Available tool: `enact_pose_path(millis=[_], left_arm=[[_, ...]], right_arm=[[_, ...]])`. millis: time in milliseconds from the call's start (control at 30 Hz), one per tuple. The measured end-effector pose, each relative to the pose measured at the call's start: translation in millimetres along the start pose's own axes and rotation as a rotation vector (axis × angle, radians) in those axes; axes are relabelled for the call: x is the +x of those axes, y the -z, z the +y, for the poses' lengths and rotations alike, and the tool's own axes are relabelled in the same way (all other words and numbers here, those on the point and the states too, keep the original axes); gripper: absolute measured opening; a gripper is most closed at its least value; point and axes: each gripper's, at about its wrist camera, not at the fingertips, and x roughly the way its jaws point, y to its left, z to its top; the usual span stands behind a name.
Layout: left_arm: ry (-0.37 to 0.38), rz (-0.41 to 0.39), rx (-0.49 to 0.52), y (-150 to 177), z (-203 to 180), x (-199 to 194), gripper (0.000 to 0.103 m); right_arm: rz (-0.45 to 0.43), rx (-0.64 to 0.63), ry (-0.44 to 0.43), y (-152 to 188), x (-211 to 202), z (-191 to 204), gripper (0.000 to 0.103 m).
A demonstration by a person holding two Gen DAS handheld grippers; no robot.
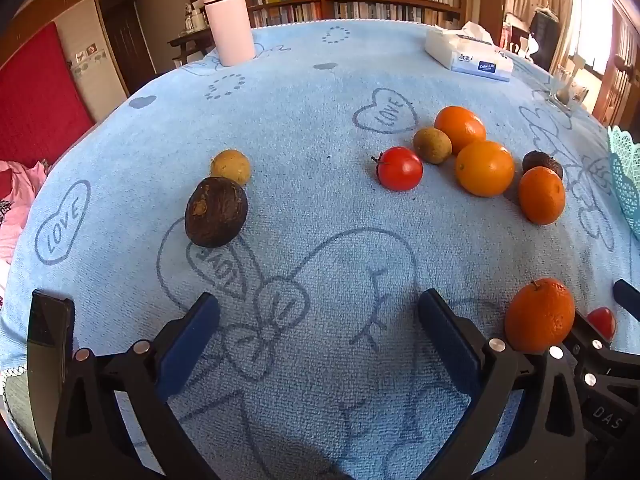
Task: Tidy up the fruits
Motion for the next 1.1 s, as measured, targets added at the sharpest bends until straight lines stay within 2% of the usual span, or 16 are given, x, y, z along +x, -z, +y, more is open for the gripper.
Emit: enact_pose_path(millis=[1100], left_arm=[[-0.015, -0.008, 0.011, 0.2, -1.0, -0.4, 0.098]], right_arm=[[0.004, 0.004, -0.006, -0.2, 0.4, -0.2, 0.101]])
